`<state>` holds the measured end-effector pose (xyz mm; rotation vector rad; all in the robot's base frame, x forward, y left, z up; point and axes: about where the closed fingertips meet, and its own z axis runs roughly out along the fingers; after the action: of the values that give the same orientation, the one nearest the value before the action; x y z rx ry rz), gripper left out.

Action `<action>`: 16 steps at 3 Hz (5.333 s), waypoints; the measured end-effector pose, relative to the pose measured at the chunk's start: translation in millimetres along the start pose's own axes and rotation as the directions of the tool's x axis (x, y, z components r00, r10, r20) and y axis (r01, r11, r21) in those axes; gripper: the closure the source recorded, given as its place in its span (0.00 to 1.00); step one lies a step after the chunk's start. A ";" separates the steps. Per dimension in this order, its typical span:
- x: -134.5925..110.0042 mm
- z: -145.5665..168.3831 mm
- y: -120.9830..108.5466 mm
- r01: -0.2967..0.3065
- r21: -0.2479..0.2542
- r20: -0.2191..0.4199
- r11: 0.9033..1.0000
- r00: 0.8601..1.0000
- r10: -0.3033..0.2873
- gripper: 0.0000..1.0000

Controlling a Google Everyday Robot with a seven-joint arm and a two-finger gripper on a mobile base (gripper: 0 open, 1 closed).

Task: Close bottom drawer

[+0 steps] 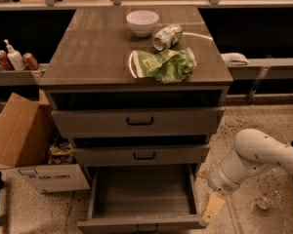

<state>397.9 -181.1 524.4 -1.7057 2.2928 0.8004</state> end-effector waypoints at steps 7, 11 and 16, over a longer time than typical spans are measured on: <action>126.9 241.7 -57.9 0.013 -0.240 -0.052 0.971 0.998 -0.026 0.49; 142.7 308.2 -62.8 -0.137 -0.112 -0.118 0.984 0.985 0.124 1.00; 118.7 331.1 -128.1 -0.133 0.064 0.001 0.989 0.991 0.133 1.00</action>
Offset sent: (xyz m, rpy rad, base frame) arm -0.0001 -0.0045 -0.1272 0.1322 0.1371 0.0643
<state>420.1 -135.9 153.4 -1.5421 2.4285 0.7400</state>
